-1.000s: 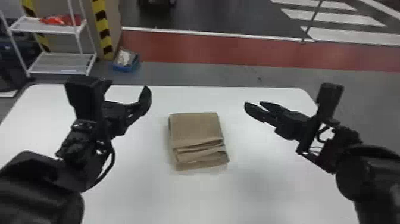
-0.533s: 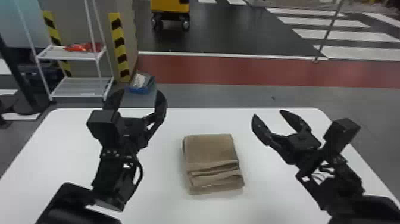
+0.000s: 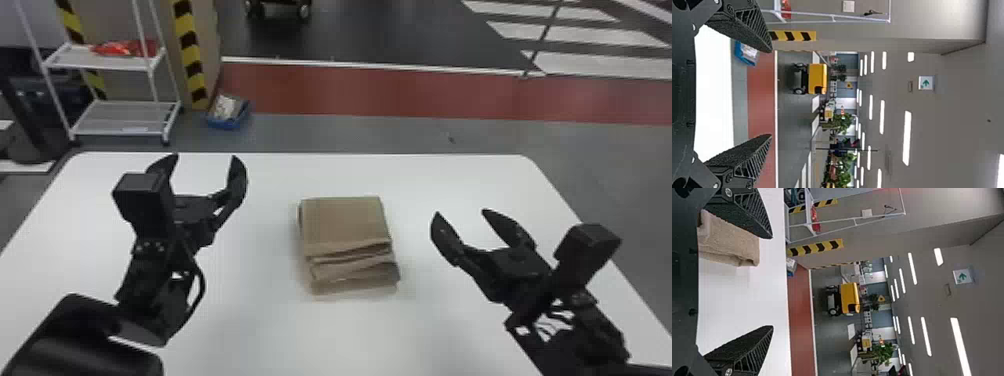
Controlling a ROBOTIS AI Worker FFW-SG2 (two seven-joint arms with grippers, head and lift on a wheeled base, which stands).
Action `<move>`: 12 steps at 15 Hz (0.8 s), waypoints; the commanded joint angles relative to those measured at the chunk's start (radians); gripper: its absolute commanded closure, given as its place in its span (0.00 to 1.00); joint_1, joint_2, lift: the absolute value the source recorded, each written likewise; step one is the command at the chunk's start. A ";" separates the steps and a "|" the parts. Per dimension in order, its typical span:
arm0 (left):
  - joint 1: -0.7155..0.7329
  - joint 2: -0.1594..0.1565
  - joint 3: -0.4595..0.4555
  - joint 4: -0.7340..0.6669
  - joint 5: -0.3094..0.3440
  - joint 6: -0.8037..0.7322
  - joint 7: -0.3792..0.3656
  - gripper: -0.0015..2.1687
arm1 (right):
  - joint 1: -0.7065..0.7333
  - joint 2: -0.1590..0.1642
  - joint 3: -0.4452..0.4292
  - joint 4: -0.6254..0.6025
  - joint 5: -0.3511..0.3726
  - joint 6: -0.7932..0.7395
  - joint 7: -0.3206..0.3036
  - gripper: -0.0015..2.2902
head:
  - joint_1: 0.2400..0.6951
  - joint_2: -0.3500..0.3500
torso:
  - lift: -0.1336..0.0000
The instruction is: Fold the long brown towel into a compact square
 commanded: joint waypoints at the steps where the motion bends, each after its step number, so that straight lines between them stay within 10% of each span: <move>1: 0.079 0.043 0.031 -0.071 0.032 -0.001 0.015 0.07 | 0.031 0.006 0.008 -0.034 0.004 0.026 -0.007 0.03 | 0.99 0.38 | 0.10; 12: 0.328 0.065 0.115 -0.225 0.027 -0.158 0.029 0.07 | 0.181 0.008 0.027 -0.114 -0.031 -0.088 -0.026 0.04 | 1.00 0.50 | 0.10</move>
